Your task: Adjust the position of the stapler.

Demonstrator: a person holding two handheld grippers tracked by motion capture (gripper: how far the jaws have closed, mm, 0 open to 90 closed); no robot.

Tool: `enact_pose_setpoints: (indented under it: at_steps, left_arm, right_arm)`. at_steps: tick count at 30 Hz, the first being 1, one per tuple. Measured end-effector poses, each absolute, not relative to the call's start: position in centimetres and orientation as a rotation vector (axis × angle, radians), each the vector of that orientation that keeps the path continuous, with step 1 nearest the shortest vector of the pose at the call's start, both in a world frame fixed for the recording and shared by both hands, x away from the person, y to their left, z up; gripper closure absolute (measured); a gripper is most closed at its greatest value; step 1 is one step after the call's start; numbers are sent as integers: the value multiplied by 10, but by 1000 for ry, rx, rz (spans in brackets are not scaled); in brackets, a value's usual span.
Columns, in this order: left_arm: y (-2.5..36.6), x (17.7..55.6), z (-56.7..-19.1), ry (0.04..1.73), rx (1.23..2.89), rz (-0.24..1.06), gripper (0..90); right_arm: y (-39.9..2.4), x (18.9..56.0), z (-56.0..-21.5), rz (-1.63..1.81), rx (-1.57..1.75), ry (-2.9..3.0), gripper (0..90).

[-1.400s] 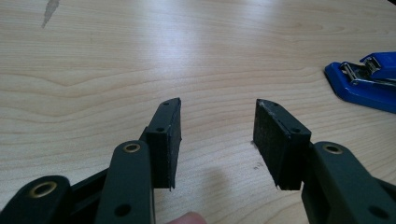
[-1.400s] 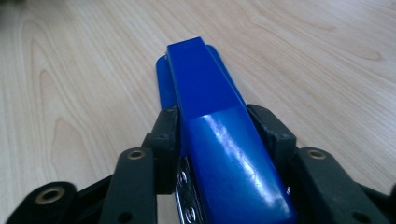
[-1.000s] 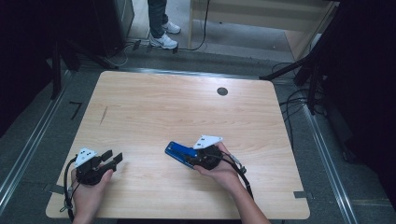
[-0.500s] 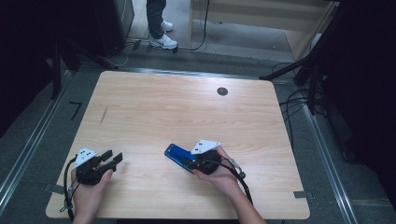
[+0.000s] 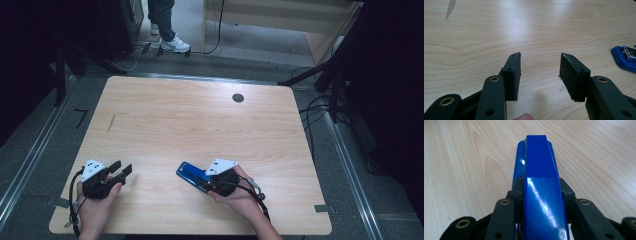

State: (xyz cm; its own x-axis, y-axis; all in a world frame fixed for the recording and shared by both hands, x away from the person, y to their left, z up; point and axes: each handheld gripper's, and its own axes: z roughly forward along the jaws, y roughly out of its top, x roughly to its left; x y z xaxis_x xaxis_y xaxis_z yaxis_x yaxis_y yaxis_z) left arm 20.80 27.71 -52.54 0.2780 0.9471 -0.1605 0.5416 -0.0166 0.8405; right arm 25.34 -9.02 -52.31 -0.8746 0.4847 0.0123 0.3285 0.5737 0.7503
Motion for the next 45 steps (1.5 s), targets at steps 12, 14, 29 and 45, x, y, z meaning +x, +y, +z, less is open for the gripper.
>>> enact_pose_setpoints:
  at_steps: [12,14,29,45]
  left_arm:
    - [260,204,-522,1324,1699,569,558]
    - [255,203,-522,1294,1707,549,603]
    - [212,200,-519,1156,1789,426,760]
    - [155,209,-519,1031,1915,387,900]
  right_arm:
    - [-96,238,-523,1184,711,2624,656]
    - [-97,238,-519,1241,739,2628,459]
    - [-135,213,-500,1403,862,2410,451]
    - [-177,190,-513,1433,1025,2319,562]
